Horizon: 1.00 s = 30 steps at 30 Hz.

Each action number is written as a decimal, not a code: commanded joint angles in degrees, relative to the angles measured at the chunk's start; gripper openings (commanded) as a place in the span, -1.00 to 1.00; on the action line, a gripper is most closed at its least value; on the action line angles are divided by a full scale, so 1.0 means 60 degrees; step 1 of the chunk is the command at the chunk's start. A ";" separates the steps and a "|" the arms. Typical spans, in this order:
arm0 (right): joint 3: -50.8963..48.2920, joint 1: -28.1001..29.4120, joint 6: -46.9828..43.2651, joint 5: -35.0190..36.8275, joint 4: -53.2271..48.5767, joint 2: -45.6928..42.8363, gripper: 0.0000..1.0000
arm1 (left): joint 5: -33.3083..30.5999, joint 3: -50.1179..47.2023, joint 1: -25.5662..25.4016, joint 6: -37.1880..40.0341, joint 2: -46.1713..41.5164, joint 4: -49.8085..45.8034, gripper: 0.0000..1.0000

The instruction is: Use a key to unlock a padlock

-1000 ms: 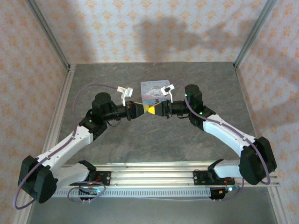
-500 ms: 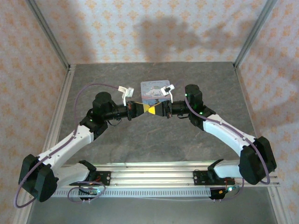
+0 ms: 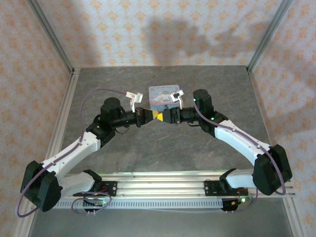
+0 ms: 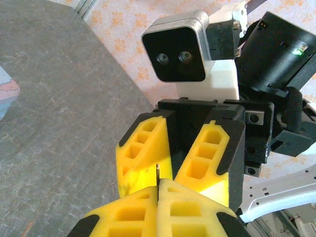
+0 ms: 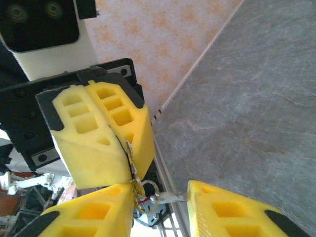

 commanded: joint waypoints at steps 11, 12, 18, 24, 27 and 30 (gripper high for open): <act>0.1274 -0.0686 -0.0426 -0.0655 -0.1731 -0.0573 -0.32 | 0.1319 0.1978 -0.0106 0.4092 0.0378 -0.4272 -1.00; 0.1274 -0.0685 -0.0238 -0.0786 -0.1566 -0.0494 -0.32 | 0.1415 0.2056 -0.0117 0.4209 0.0424 -0.4335 -1.00; 0.1346 -0.0386 0.0031 -0.1031 -0.1411 -0.0233 -0.33 | 0.1796 0.2380 -0.0121 0.4628 0.0703 -0.4732 -1.00; 0.1429 -0.0189 -0.0011 -0.1194 -0.1494 -0.0046 -0.43 | 0.2072 0.2537 -0.0117 0.4668 0.0864 -0.4699 -1.00; 0.1413 -0.0172 -0.0059 -0.1313 -0.1523 -0.0013 -0.48 | 0.2139 0.2553 -0.0122 0.4554 0.0890 -0.4554 -1.00; 0.1377 -0.0173 -0.0191 -0.1405 -0.1608 -0.0084 -0.52 | 0.2218 0.2535 -0.0083 0.4402 0.0894 -0.4369 -1.00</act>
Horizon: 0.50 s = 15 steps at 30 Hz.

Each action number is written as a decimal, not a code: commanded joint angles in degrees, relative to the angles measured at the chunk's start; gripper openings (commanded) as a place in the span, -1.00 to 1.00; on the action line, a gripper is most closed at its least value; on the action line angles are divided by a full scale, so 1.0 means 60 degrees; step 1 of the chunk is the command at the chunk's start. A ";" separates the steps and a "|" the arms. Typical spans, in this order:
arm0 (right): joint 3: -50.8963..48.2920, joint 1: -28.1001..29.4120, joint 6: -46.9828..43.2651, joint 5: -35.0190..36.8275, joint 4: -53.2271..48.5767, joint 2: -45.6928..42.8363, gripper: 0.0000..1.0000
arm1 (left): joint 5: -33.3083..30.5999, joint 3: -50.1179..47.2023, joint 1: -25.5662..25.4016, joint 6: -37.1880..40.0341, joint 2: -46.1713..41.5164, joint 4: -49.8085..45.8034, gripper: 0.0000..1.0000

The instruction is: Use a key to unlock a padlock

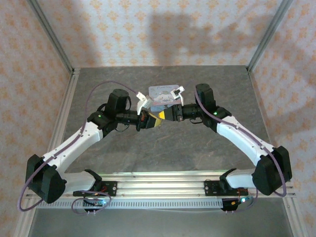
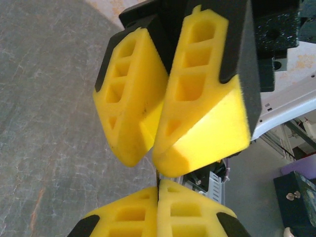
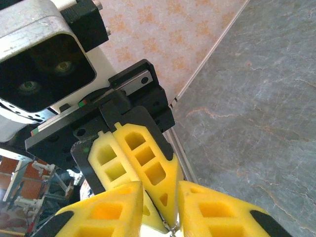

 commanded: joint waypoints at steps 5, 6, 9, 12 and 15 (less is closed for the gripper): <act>0.0125 0.0050 -0.0315 -0.0451 0.0087 -0.0332 -0.60 | 0.0565 0.0152 0.0025 -0.0369 -0.0103 0.0680 -1.00; 0.0112 0.0050 -0.0323 -0.0509 0.0125 -0.0364 -0.60 | 0.0581 0.0124 0.0043 -0.0413 -0.0123 0.0734 -1.00; 0.0081 0.0050 -0.0310 -0.0665 0.0169 -0.0426 -0.59 | 0.0606 0.0090 0.0078 -0.0479 -0.0187 0.0790 -1.00; 0.0053 0.0050 -0.0310 -0.0794 0.0171 -0.0465 -0.58 | 0.0611 0.0078 0.0118 -0.0517 -0.0215 0.0796 -1.00; -0.0006 0.0050 -0.0340 -0.0844 0.0163 -0.0535 -0.56 | 0.0636 0.0040 0.0163 -0.0574 -0.0260 0.0846 -1.00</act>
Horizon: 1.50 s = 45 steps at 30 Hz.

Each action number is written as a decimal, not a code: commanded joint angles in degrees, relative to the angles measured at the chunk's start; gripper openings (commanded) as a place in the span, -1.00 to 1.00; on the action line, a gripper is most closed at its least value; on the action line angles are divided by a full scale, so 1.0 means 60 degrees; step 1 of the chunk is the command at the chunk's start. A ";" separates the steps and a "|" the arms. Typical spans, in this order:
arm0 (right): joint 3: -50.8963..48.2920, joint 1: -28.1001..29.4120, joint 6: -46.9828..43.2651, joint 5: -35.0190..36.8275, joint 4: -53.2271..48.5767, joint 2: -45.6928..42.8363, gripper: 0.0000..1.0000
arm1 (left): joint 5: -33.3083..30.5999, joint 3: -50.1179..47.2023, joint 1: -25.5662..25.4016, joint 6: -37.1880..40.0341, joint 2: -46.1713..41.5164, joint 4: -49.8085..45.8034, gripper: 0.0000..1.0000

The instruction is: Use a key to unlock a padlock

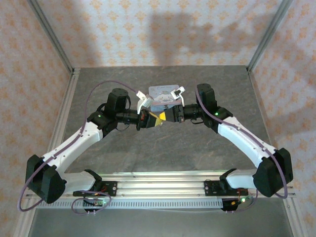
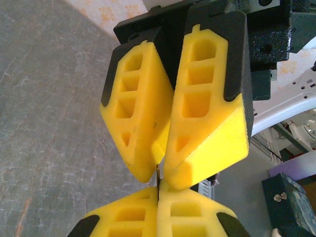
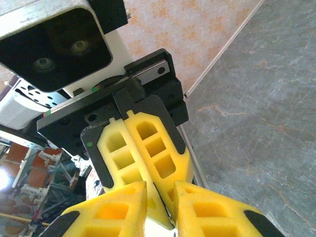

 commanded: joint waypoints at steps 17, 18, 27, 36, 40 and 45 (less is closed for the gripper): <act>-0.0082 0.0050 -0.0549 -0.0506 -0.0153 -0.0267 -0.71 | 0.0408 -0.0046 0.0208 -0.0352 -0.0304 0.0690 -1.00; -0.0096 0.0050 -0.0586 -0.0522 -0.0219 -0.0268 -0.74 | 0.0415 -0.0051 0.0229 -0.0368 -0.0302 0.0713 -1.00; -0.0032 0.0041 -0.0801 -0.0201 -0.0515 -0.0168 -1.00 | 0.0339 -0.0083 0.0237 -0.0793 -0.0264 0.1089 -1.00; -0.0152 -0.0038 0.0479 0.1017 0.0510 0.0161 -1.00 | -0.0784 -0.0392 0.0266 -0.1859 -0.0247 0.1848 -0.77; -0.0151 -0.0089 0.0764 0.1409 0.0634 0.0271 -1.00 | -0.1127 -0.0440 0.0289 -0.2107 -0.0181 0.1939 -0.47; -0.0279 -0.0379 0.1219 0.2009 0.0824 0.0266 -1.00 | -0.1819 -0.0601 0.0526 -0.2508 -0.0219 0.1912 -0.17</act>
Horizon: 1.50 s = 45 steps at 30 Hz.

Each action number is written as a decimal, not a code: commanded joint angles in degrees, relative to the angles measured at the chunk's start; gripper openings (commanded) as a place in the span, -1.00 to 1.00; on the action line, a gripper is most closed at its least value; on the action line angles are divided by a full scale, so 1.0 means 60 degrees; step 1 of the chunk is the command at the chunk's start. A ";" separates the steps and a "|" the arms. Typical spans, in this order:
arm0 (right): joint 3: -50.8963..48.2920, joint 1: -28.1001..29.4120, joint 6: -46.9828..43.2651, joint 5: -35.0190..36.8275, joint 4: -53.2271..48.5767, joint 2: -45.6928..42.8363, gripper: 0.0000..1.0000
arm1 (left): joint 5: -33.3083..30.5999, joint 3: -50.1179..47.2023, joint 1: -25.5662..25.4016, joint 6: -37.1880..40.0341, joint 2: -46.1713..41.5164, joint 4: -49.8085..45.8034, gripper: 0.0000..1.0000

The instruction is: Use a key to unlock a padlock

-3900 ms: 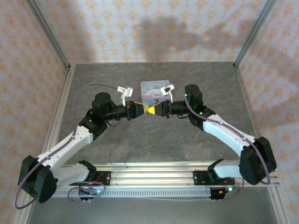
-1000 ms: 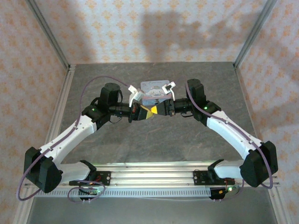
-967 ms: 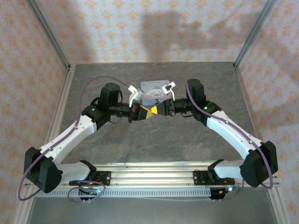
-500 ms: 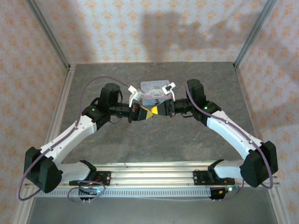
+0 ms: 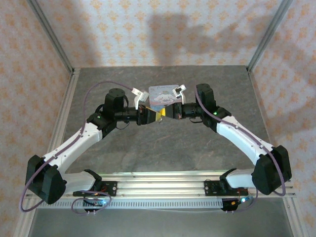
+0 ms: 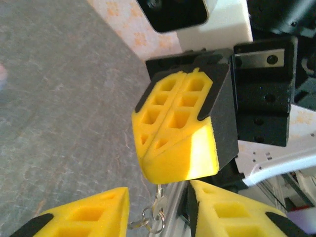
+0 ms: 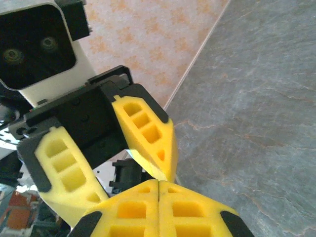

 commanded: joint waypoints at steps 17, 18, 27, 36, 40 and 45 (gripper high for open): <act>-0.0980 -0.0674 0.2228 0.1466 0.3937 -0.0035 -1.00 | -0.2856 -0.1796 -0.0478 -0.3918 -0.0576 0.4054 0.11; -0.0995 -0.0673 0.2332 0.1345 0.4121 -0.0003 -1.00 | -0.2868 -0.1985 -0.0484 -0.4110 -0.0537 0.4648 0.11; -0.0995 -0.0673 0.2419 0.0728 0.4337 -0.0002 -1.00 | -0.2523 -0.2175 -0.0470 -0.4576 0.0145 0.6525 -0.02; -0.0963 -0.0673 0.2458 0.0657 0.4460 0.0084 -1.00 | -0.2089 -0.2031 -0.0477 -0.4646 0.0454 0.6956 -0.14; -0.0951 -0.0647 0.2495 0.0616 0.4530 0.0116 -1.00 | -0.2028 -0.1987 -0.0501 -0.4689 0.0666 0.7082 -0.15; -0.0987 -0.0631 0.2491 0.0620 0.4541 0.0109 -1.00 | -0.1902 -0.1913 -0.0533 -0.4795 0.0992 0.7352 -0.17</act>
